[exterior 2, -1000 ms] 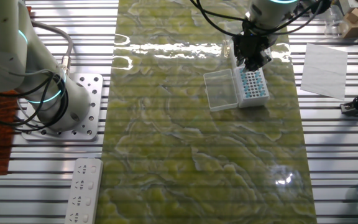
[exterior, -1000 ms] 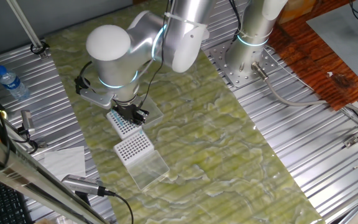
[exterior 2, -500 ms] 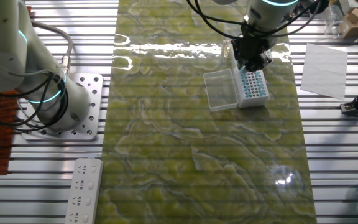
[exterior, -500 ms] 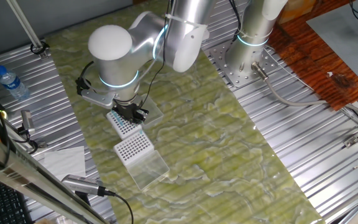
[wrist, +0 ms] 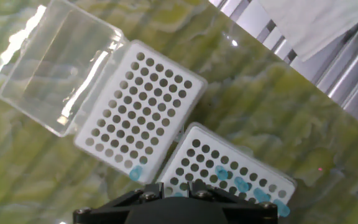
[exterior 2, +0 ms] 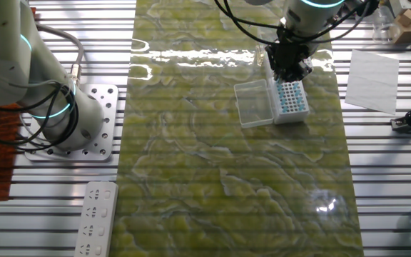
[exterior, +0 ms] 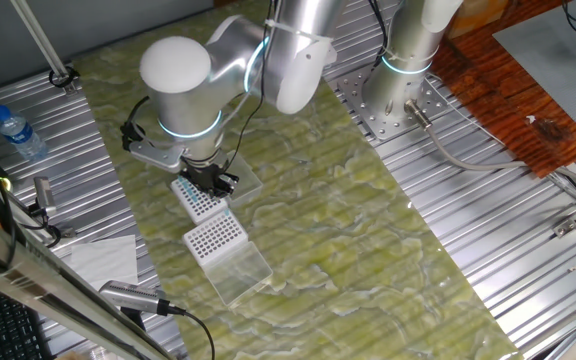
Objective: Transfer all medium pipette tips from one holder to another
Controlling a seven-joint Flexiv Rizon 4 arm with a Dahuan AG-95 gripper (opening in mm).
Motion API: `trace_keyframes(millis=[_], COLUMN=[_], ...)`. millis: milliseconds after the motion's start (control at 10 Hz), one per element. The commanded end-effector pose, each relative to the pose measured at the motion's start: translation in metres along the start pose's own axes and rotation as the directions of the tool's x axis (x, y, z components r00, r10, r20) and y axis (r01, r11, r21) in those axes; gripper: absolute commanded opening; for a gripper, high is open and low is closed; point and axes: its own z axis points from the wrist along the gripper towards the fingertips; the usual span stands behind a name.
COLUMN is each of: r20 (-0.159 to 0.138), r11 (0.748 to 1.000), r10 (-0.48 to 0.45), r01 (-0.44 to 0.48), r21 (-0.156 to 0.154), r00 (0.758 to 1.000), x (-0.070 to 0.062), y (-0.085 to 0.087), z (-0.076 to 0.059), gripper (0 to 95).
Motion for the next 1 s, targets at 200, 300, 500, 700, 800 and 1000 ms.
trace_keyframes(millis=[200,300,500,700,800,1000], r20=[-0.022,-0.04,-0.064,-0.094,-0.111,-0.121], r11=[1.0,1.0,1.0,0.997,0.994,0.987], r10=[0.007,0.007,0.011,0.062,0.084,0.138], r01=[-0.007,-0.007,-0.012,-0.067,-0.091,-0.147], r21=[-0.002,-0.006,-0.018,-0.047,-0.057,-0.063], r00=[1.0,0.999,0.998,0.994,0.99,0.983], x=[-0.002,-0.002,-0.001,-0.008,-0.013,-0.022], y=[0.003,0.002,0.001,0.005,0.008,0.019], z=[-0.019,-0.029,-0.042,-0.062,-0.071,-0.082], gripper=[0.0,0.0,0.0,0.0,0.0,0.0])
